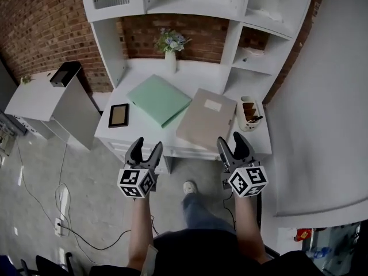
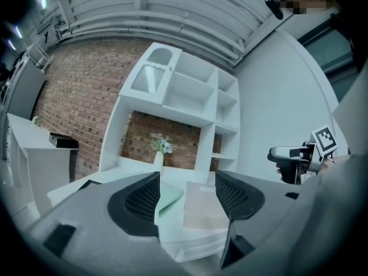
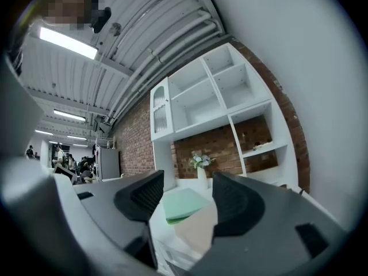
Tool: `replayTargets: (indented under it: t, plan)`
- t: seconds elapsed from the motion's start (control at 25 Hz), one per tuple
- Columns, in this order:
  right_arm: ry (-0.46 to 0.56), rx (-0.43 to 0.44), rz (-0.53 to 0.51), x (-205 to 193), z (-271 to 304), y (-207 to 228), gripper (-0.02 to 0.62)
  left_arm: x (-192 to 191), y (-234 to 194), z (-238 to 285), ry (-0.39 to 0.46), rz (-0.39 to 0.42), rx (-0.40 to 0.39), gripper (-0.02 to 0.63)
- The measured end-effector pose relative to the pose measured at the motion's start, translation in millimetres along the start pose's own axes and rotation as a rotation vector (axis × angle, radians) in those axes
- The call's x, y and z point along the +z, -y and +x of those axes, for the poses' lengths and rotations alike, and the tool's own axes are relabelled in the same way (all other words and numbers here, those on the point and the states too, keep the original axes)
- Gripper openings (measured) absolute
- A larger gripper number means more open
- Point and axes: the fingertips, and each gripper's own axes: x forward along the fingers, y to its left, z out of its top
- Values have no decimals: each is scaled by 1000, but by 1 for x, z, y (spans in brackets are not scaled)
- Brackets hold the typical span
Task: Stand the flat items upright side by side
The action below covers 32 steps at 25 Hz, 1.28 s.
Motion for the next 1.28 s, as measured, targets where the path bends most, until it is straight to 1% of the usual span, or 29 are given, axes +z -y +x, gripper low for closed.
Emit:
replayTargets:
  t: [0.12, 0.28, 0.48, 0.64, 0.76, 0.84, 0.92, 1.0, 1.16, 1.28]
  plan:
    - [-42, 33, 8, -8, 62, 31, 245, -9, -30, 51, -27, -14, 57, 278]
    - [-114, 80, 39, -17, 138, 59, 244, -17, -69, 102, -77, -21, 142, 284]
    - [-189, 137, 39, -28, 218, 75, 245, -23, -100, 152, -110, -26, 205, 288]
    - [-233, 172, 39, -39, 256, 79, 244, -27, -119, 171, -118, -47, 246, 293]
    - [-217, 194, 54, -37, 273, 75, 244, -27, -132, 177, -122, -60, 262, 293]
    - [-211, 210, 56, -34, 282, 69, 244, -27, -139, 182, -140, -62, 260, 293]
    - [-224, 222, 35, -32, 292, 67, 245, -27, -148, 185, -160, -62, 268, 293]
    - [-245, 244, 9, -29, 307, 66, 244, -24, -159, 190, -161, -83, 289, 293]
    - [-310, 327, -44, -21, 339, 59, 245, -18, -174, 200, -180, -119, 296, 293]
    - [-394, 426, -138, -20, 368, 47, 244, -11, -184, 206, -179, -153, 309, 293]
